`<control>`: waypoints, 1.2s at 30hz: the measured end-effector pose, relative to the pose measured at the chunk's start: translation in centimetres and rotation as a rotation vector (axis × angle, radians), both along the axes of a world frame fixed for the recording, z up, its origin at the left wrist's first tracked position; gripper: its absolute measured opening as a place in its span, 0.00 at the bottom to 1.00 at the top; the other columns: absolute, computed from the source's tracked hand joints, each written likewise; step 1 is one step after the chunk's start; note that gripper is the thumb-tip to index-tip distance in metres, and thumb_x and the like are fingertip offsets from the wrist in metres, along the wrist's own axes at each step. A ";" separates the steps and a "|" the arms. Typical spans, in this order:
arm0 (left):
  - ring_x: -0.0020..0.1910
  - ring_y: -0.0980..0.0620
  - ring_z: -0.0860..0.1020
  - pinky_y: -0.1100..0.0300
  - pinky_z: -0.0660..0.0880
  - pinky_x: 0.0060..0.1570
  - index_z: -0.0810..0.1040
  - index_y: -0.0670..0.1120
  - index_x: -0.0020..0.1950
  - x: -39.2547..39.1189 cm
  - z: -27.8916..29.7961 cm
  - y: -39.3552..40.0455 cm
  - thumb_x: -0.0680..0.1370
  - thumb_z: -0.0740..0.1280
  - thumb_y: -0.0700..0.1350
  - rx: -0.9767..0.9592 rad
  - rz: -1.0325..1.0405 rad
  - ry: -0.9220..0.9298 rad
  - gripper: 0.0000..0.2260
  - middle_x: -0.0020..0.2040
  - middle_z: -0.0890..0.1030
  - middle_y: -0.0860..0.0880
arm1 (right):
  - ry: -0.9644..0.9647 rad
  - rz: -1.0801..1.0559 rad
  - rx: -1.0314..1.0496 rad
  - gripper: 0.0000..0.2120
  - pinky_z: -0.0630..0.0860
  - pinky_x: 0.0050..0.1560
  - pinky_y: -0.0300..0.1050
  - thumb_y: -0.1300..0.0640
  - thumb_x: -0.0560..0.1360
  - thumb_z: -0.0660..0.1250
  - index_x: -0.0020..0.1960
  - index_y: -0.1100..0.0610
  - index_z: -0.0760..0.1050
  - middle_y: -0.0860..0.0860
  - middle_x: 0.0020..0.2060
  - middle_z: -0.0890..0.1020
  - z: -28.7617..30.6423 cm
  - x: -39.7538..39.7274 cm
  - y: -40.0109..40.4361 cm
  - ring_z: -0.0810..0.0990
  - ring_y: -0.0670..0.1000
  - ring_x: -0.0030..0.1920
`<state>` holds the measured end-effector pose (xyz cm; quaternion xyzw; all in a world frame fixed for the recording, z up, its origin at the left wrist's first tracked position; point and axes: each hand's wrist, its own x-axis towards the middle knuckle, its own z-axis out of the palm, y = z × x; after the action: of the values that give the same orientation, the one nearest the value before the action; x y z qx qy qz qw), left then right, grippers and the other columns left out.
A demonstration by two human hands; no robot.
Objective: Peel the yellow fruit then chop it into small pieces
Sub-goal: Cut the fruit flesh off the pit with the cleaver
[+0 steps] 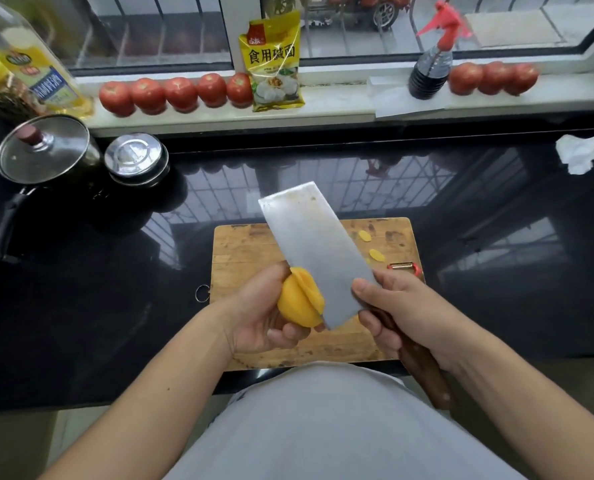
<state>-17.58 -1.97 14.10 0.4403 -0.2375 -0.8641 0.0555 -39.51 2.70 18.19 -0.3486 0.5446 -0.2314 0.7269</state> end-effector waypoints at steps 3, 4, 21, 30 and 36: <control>0.25 0.49 0.68 0.66 0.58 0.21 0.83 0.42 0.52 0.1 -1.1 0.2 0.83 0.55 0.58 -0.006 0.044 -0.034 0.24 0.43 0.79 0.37 | -0.135 -0.109 0.137 0.12 0.64 0.21 0.39 0.54 0.83 0.64 0.42 0.57 0.70 0.56 0.29 0.71 -1.7 -0.3 0.6 0.63 0.48 0.20; 0.25 0.48 0.68 0.65 0.58 0.22 0.81 0.41 0.53 0.3 -1.4 0.4 0.83 0.55 0.58 0.006 0.065 -0.012 0.24 0.43 0.78 0.37 | -0.176 -0.143 0.153 0.13 0.63 0.21 0.39 0.54 0.82 0.64 0.41 0.58 0.68 0.55 0.28 0.71 -2.2 -0.6 0.8 0.63 0.47 0.19; 0.34 0.44 0.75 0.59 0.68 0.29 0.78 0.47 0.68 0.9 -3.9 2.2 0.79 0.65 0.62 0.038 0.206 0.226 0.25 0.51 0.80 0.38 | 1.122 0.046 -0.372 0.11 0.81 0.37 0.55 0.53 0.83 0.59 0.43 0.52 0.69 0.50 0.37 0.79 -10.0 -2.5 0.3 0.79 0.51 0.35; 0.31 0.49 0.82 0.57 0.79 0.32 0.75 0.47 0.63 1.4 -9.2 2.5 0.80 0.66 0.44 -0.297 -0.052 -0.667 0.11 0.45 0.86 0.40 | 1.170 0.090 -0.421 0.08 0.80 0.35 0.53 0.53 0.84 0.59 0.46 0.50 0.66 0.49 0.37 0.78 -9.2 -1.9 2.2 0.79 0.50 0.35; 0.31 0.48 0.80 0.61 0.76 0.30 0.75 0.41 0.63 0.4 -10.3 3.7 0.83 0.65 0.46 -0.061 0.268 -0.515 0.11 0.45 0.81 0.41 | 1.072 0.381 -0.555 0.06 0.75 0.32 0.46 0.52 0.84 0.57 0.48 0.49 0.66 0.49 0.37 0.79 -8.5 0.1 4.0 0.78 0.50 0.35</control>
<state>-17.21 1.74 3.83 0.6706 -0.2094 -0.7015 0.1202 -39.41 6.71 9.70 -0.6824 0.6812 -0.0238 0.2642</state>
